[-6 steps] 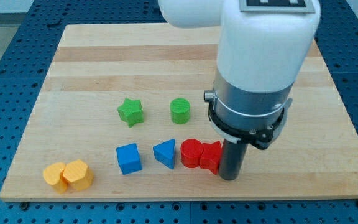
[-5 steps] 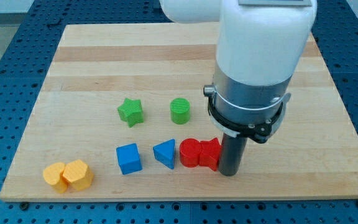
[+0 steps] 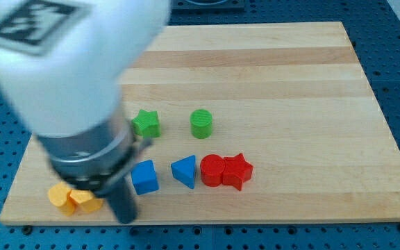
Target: Move your arm to separate yellow heart and yellow hexagon
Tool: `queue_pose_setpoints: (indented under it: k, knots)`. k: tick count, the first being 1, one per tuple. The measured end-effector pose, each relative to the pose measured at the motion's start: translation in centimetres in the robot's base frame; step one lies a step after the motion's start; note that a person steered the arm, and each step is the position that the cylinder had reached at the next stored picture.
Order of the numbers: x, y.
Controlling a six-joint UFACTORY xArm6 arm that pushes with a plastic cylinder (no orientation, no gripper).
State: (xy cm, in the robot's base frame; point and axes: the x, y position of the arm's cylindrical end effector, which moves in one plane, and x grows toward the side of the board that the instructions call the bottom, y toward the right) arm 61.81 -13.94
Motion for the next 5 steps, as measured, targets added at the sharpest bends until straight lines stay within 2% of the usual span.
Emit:
queue_pose_setpoints:
  k: [1, 2, 3, 5]
  knots:
    - [-0.5, -5.8]
    - [-2.1, -7.9]
    - [-3.3, -8.3]
    - [-3.4, -5.4]
